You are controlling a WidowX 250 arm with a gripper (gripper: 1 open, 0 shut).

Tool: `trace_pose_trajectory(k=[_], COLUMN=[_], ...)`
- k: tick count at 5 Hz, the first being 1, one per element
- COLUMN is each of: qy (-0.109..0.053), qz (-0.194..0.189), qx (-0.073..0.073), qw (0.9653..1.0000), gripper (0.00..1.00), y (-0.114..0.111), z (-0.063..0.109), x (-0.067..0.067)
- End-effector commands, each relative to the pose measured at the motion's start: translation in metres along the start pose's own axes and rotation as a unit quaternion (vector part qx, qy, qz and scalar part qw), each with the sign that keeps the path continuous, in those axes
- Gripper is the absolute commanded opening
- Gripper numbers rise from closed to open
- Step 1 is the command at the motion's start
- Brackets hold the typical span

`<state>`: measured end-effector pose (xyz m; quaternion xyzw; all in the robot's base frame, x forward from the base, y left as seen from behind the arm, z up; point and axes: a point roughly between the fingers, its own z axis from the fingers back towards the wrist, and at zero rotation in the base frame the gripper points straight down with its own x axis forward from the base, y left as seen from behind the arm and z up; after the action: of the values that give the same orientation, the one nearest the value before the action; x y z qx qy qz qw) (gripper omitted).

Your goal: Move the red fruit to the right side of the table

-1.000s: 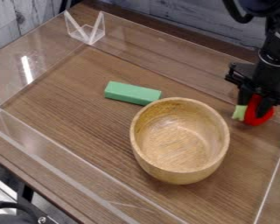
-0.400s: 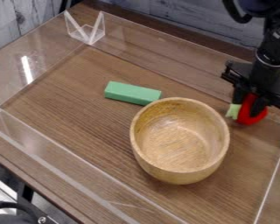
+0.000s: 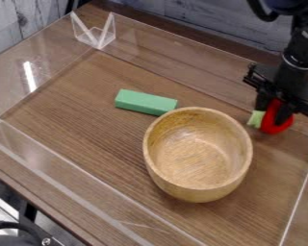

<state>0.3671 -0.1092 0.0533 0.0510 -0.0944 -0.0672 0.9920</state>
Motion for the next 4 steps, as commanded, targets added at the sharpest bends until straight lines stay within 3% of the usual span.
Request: trace_pose_trajectory(k=[1, 2, 3, 4], qy=[-0.058, -0.06, -0.055, -0.052], qz=[-0.004, -0.008, -0.006, -0.002], qx=[-0.01, -0.011, -0.016, -0.02], qw=[0.9983, 0.9981, 0.9983, 0.9985], gripper=[0.0, 0.0, 1.0, 1.0], y=[-0.0034, -0.0054, -0.0093, -0.0116], z=[0.0375, 0.0351, 0.0332, 0.0321], x=[0.0173, 0.0175, 0.0166, 0.0161])
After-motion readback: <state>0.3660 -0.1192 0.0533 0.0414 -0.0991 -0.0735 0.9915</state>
